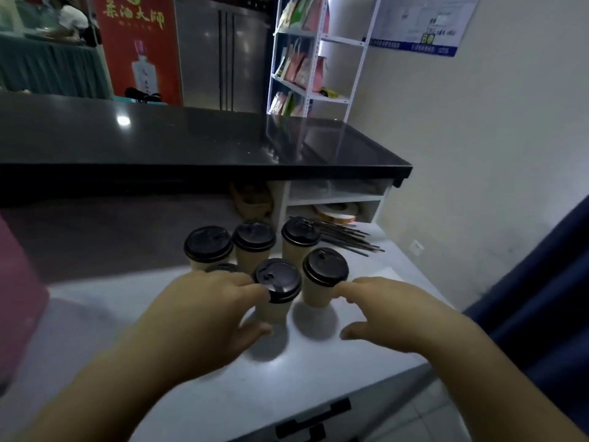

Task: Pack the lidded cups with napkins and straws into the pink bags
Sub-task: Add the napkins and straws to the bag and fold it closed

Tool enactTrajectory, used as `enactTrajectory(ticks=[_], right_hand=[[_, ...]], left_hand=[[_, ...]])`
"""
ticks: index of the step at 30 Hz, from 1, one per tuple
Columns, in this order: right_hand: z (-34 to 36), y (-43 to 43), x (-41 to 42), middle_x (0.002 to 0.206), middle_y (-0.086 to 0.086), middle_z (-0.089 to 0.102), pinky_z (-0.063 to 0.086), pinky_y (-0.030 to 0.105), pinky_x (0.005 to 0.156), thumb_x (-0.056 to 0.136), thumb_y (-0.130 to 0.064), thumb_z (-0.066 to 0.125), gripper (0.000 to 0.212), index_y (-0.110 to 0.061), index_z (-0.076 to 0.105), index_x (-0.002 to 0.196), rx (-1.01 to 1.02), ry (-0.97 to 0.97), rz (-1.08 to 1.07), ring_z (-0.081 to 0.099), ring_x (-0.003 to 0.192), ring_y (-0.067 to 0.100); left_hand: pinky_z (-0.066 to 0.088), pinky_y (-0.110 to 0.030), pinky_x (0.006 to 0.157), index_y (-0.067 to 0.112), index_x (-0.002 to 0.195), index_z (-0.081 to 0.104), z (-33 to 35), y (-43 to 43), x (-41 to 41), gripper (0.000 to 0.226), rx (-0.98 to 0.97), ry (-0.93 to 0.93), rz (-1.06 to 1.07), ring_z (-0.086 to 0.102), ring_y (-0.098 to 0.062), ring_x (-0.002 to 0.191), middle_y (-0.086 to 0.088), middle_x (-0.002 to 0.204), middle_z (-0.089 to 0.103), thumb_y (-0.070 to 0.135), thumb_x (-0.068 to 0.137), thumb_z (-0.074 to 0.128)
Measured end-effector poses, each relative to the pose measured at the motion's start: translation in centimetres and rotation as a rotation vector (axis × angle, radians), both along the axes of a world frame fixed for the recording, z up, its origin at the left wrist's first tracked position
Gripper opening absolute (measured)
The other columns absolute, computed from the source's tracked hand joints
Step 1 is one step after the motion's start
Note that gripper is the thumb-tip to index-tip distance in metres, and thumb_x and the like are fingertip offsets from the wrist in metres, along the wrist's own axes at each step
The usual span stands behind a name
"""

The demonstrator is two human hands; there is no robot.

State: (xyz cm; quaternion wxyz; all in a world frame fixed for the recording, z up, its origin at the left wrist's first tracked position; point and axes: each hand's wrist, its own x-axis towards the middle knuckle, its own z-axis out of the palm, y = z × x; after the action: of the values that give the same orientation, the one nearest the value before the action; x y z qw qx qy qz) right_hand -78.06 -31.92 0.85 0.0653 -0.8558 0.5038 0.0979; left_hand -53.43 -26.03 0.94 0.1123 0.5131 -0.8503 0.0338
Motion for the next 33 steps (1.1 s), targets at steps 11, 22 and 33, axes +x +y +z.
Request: enactTrajectory(ticks=[11,22,33], right_hand=[[-6.7,-8.4,-14.2,0.123,-0.010,0.053,0.049,0.029,0.078,0.082,-0.054,0.060,0.057,-0.038,0.036,0.131,0.073,0.046,-0.318,0.053,0.101,0.012],[-12.6,-15.0,-20.0,0.125,0.000,0.052,0.047,0.035,0.084,0.092,-0.042,0.053,0.045,-0.022,0.043,0.131,0.044,-0.194,-0.502,0.053,0.109,0.021],[-16.6,-21.1,-22.4,0.101,-0.006,0.053,0.046,0.029,0.079,0.084,-0.042,0.065,0.039,-0.022,0.056,0.116,0.196,-0.506,-0.369,0.053,0.089,0.012]], left_hand=[[0.043,-0.032,0.075,0.026,0.116,0.049,-6.8,-11.8,-16.6,0.032,0.114,0.028,-0.196,0.053,-0.022,0.104,0.005,0.115,0.056,0.043,0.090,0.044],[0.042,-0.035,0.084,0.022,0.121,0.047,-14.7,-19.7,-25.3,0.034,0.334,0.022,-0.107,0.043,-0.023,0.113,0.002,0.128,0.045,0.031,0.089,0.047],[0.038,-0.036,0.093,0.019,0.113,0.056,-17.5,-20.7,-27.7,0.040,0.421,0.181,0.227,0.038,-0.025,0.117,0.001,0.133,0.043,0.042,0.080,0.060]])
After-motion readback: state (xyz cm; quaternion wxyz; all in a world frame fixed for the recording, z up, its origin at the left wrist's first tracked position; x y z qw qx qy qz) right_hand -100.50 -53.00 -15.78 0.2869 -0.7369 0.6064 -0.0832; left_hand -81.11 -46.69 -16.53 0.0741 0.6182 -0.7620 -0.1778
